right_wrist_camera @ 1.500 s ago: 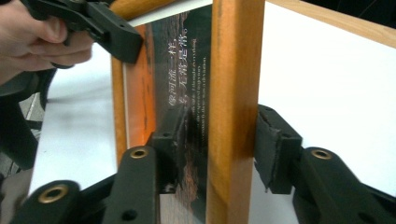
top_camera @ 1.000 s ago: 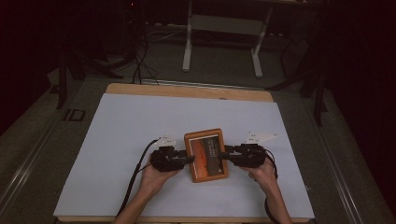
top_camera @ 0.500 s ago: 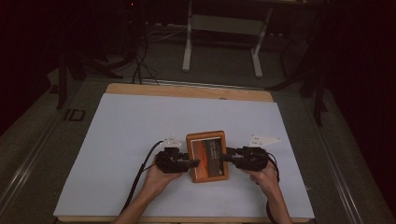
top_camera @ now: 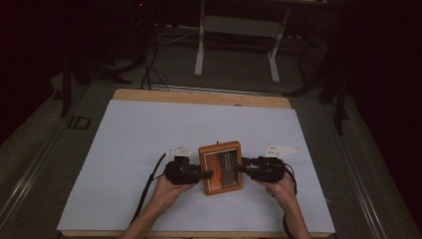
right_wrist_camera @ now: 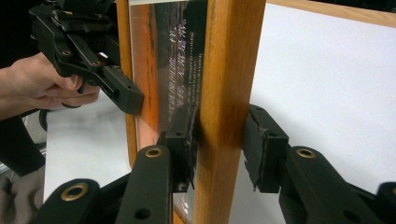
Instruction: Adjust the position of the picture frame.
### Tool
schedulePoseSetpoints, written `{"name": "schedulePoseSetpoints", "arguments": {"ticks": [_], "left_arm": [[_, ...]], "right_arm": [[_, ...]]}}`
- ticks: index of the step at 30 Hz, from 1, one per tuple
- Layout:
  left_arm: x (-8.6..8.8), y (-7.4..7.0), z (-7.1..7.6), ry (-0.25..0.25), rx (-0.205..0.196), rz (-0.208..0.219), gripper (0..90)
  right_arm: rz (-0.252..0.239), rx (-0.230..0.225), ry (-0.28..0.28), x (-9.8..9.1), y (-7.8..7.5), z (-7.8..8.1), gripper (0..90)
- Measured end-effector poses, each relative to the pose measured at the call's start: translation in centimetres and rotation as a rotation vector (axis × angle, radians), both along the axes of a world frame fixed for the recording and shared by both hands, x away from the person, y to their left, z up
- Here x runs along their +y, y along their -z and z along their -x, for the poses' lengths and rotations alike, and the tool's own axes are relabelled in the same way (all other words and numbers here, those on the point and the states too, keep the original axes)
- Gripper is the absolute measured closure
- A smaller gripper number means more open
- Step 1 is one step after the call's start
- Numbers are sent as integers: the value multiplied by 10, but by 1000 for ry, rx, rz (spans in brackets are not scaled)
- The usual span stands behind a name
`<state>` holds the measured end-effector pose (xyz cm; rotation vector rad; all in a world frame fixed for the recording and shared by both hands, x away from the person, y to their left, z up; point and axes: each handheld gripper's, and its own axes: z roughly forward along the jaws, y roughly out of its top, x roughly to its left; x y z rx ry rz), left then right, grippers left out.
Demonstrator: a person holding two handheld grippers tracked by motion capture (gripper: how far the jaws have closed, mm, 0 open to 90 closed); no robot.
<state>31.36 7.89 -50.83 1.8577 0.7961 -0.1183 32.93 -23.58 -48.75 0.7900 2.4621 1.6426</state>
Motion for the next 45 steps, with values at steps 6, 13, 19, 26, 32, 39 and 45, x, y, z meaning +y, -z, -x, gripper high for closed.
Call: {"name": "schedulePoseSetpoints", "arguments": {"ticks": [6,13,19,26,32,39,45], "left_arm": [[23,-8,-5,-33,30,69,654],[49,-10,-10,-90,77,76,654],[58,2,-15,-109,160,117,652],[58,15,-21,-121,233,124,616],[56,19,-25,-138,225,109,606],[48,21,-29,-158,186,27,539],[48,28,-38,-160,214,8,510]], "right_arm": [[-28,59,15,14,0,-2,657],[-12,143,33,39,9,-7,650],[-12,208,56,50,14,-13,655],[8,261,78,54,13,-13,656],[-13,309,91,52,19,-17,646],[-17,361,123,52,26,-24,633],[-2,391,142,54,34,-29,605]]}}
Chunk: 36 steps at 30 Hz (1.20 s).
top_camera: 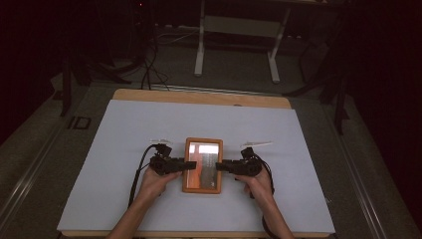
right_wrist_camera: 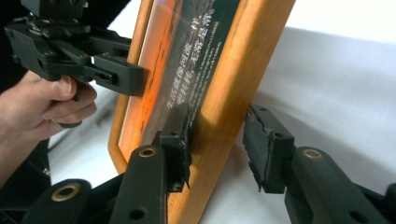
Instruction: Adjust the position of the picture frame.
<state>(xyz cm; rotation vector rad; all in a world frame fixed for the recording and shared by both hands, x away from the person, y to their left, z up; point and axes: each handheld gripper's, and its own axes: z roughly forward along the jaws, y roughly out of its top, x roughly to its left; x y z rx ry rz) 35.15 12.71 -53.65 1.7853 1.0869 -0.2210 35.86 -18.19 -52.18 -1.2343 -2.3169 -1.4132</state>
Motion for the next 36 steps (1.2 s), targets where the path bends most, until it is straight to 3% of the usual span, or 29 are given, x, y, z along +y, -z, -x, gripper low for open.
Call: {"name": "schedulePoseSetpoints", "arguments": {"ticks": [5,7,14,25,30,34,36], "left_arm": [[-2,3,-6,1,-18,-69,473],[-1,3,-6,0,-29,-71,476],[0,-1,-2,-13,-30,-104,491],[2,0,3,-42,4,-95,513],[5,-1,5,-54,-5,-96,514],[13,-3,6,-91,-15,-84,511],[18,-4,7,-105,-3,-54,511]], "right_arm": [[2,60,10,-1,10,-4,574],[-6,86,15,-3,14,-5,568],[15,72,13,0,12,-5,556],[8,67,3,1,13,-8,556],[8,58,-16,1,13,-10,551],[60,25,-51,0,9,-8,520],[77,-4,-60,-2,4,-5,514]]}}
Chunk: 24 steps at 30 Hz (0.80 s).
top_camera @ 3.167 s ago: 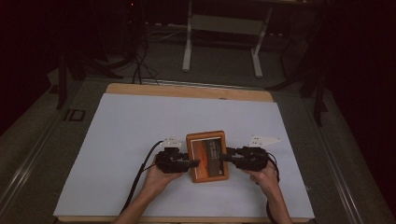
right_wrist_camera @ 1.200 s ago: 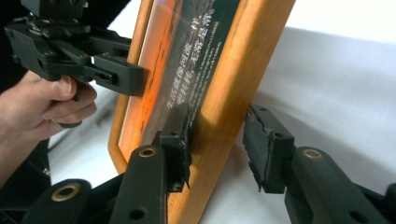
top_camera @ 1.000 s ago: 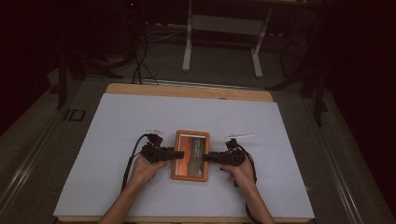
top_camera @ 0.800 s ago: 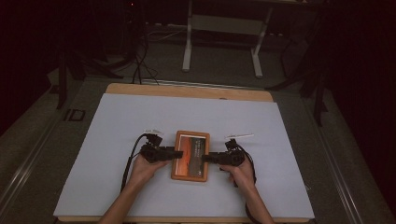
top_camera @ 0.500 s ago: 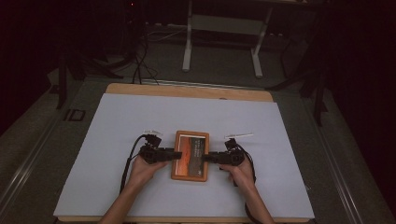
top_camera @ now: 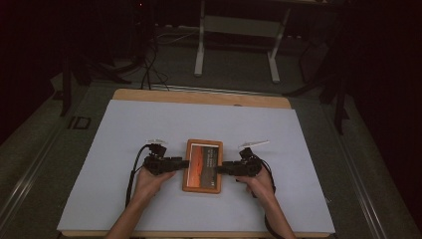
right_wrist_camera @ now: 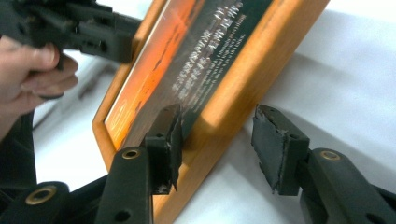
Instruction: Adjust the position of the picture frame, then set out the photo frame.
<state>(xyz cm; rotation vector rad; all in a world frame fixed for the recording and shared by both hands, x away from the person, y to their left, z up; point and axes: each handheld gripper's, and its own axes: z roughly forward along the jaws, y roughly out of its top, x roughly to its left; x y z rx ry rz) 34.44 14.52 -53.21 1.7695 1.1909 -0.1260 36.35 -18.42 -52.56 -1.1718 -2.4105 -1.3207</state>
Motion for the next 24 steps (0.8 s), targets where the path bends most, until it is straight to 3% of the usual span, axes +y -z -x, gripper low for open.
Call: {"name": "schedulePoseSetpoints", "arguments": {"ticks": [3,5,13,24], "left_arm": [[3,-3,2,-11,-5,13,506],[6,-7,5,-24,-26,12,504],[12,-18,12,-55,-76,5,504],[20,-26,15,-86,-106,9,501]], "right_arm": [[10,-28,11,-4,-6,2,503],[-1,-72,45,-13,-16,3,500],[29,-157,105,-24,-29,6,522],[101,-260,92,-7,-35,14,560]]}}
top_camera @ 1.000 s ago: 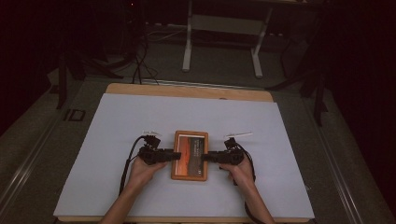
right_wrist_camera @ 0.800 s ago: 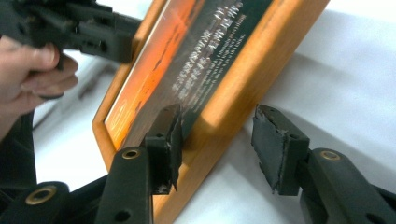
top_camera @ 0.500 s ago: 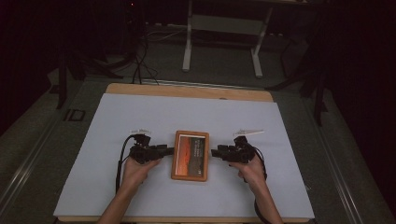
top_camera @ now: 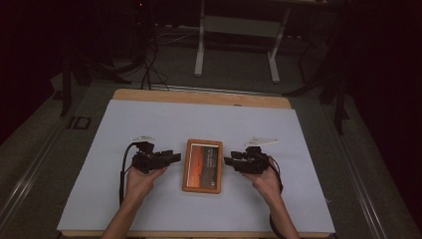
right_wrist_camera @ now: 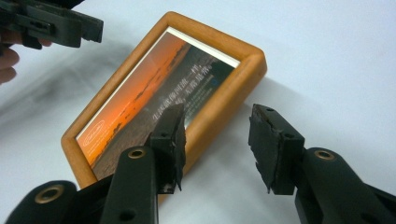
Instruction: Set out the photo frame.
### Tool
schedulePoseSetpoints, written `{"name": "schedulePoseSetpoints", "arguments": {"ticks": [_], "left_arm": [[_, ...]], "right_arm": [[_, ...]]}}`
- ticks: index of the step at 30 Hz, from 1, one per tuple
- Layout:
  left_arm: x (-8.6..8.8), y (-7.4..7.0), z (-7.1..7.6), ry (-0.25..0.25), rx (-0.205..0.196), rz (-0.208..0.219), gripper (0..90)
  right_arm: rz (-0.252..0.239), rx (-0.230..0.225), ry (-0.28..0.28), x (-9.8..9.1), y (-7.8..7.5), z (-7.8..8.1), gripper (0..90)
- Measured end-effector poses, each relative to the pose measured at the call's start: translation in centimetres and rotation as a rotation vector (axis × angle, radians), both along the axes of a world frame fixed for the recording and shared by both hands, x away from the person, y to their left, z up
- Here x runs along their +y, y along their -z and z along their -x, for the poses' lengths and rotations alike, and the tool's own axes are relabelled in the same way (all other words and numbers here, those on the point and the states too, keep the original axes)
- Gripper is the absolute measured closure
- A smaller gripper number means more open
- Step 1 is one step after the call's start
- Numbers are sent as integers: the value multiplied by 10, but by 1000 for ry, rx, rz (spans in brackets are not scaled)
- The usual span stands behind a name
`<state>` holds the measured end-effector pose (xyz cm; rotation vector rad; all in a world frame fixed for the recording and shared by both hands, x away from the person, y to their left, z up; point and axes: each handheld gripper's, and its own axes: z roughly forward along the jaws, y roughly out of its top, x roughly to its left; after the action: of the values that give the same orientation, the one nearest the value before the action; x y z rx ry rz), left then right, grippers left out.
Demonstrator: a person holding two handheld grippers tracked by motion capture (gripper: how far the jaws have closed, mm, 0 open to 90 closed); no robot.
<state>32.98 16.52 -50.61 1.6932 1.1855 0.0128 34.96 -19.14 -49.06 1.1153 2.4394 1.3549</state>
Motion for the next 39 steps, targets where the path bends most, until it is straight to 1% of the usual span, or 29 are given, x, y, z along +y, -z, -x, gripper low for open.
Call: {"name": "schedulePoseSetpoints", "arguments": {"ticks": [2,4,5,7,8,9,12,14,17,19,22,23,24,26,27,28,33,39], "left_arm": [[0,-1,1,5,-4,2,499],[0,-2,1,7,-8,-10,499],[0,-2,1,8,-10,-16,499],[-1,-3,2,11,-14,-23,499],[-1,-3,2,11,-14,-23,499],[0,-4,3,14,-16,-33,499],[-1,-5,4,16,-20,-49,499],[-2,-5,4,17,-21,-56,499],[-2,-5,4,19,-20,-58,499],[-2,-5,4,20,-20,-64,499],[-2,-5,5,20,-22,-66,499],[-2,-6,5,21,-22,-67,499],[-3,-6,5,24,-22,-69,498],[-3,-5,5,28,-21,-71,498],[-3,-5,5,28,-21,-71,498],[-4,-5,5,31,-22,-76,498],[-4,-5,5,30,-21,-76,495],[-5,-6,6,33,-18,-76,493]], "right_arm": [[14,-17,0,5,-1,1,576],[42,-33,-5,10,-2,0,585],[63,-46,-8,13,-3,0,593],[89,-71,-7,18,-5,0,610],[89,-71,-7,18,-5,0,610],[92,-90,-1,22,-8,-2,627],[80,-85,1,26,-10,-7,649],[102,-86,11,29,-10,-12,657],[115,-83,32,33,-11,-19,664],[113,-81,32,35,-11,-23,688],[114,-85,33,36,-10,-25,707],[111,-84,31,37,-10,-26,743],[121,-101,34,40,-10,-28,818],[130,-110,34,43,-9,-29,868],[130,-110,34,43,-9,-29,868],[142,-114,28,45,-8,-31,896],[147,-120,13,49,-6,-33,899],[154,-119,10,53,-3,-36,898]]}}
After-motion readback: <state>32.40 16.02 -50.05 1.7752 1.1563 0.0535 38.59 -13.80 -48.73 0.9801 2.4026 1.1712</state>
